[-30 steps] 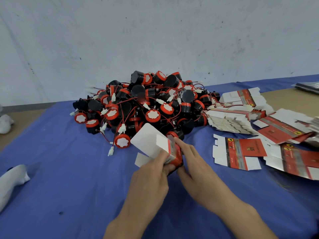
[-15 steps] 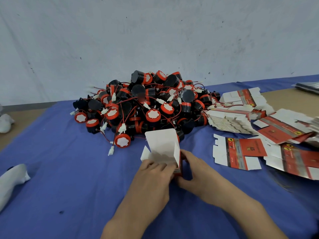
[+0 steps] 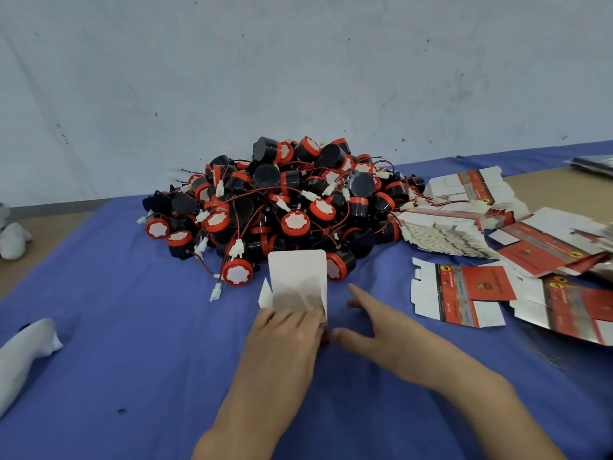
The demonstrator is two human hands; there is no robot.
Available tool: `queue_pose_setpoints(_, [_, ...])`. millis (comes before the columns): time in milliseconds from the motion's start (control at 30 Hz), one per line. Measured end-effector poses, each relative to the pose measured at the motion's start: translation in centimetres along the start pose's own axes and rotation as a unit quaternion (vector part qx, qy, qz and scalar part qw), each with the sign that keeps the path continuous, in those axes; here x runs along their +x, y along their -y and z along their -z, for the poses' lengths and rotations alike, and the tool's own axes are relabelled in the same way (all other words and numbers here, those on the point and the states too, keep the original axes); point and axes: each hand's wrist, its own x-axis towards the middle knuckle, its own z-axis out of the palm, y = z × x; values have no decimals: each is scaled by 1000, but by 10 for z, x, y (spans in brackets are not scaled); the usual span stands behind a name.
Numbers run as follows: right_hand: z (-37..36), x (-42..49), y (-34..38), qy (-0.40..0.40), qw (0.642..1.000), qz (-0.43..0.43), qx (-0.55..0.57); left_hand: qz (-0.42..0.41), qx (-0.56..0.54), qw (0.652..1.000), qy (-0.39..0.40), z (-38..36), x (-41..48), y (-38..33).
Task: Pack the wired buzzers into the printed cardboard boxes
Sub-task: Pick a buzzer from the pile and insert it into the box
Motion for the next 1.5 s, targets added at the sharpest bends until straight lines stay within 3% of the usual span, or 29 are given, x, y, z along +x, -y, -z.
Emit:
queue_pose_setpoints(100, [7,8,-3,-46,998,0,34,2,10,999,-41,1,2,0])
queue_pose_setpoints(233, [10,25,-1,-119,992,12,-29,31,-2,999,-37,10,2,-2])
queue_pose_setpoints(500, [5,64,2,-174,983,32,-49,69,-90,988,-109,19,-4,9])
queue_pose_setpoints(767, [-11,86,6,-229,972,27,-53,95,-111,984,-105,19,-8,16])
queue_pose_setpoints(967, [-3,73,10,-266,963,35,-18,91,-118,980,-130,18,-9,17])
queue_pose_setpoints(1267, [22,24,12,-307,943,121,36,82,-147,973,-160,20,-6,8])
queue_pose_setpoints(1500, [16,-6,15,-322,930,175,-24,73,-160,966,-187,13,-2,-10])
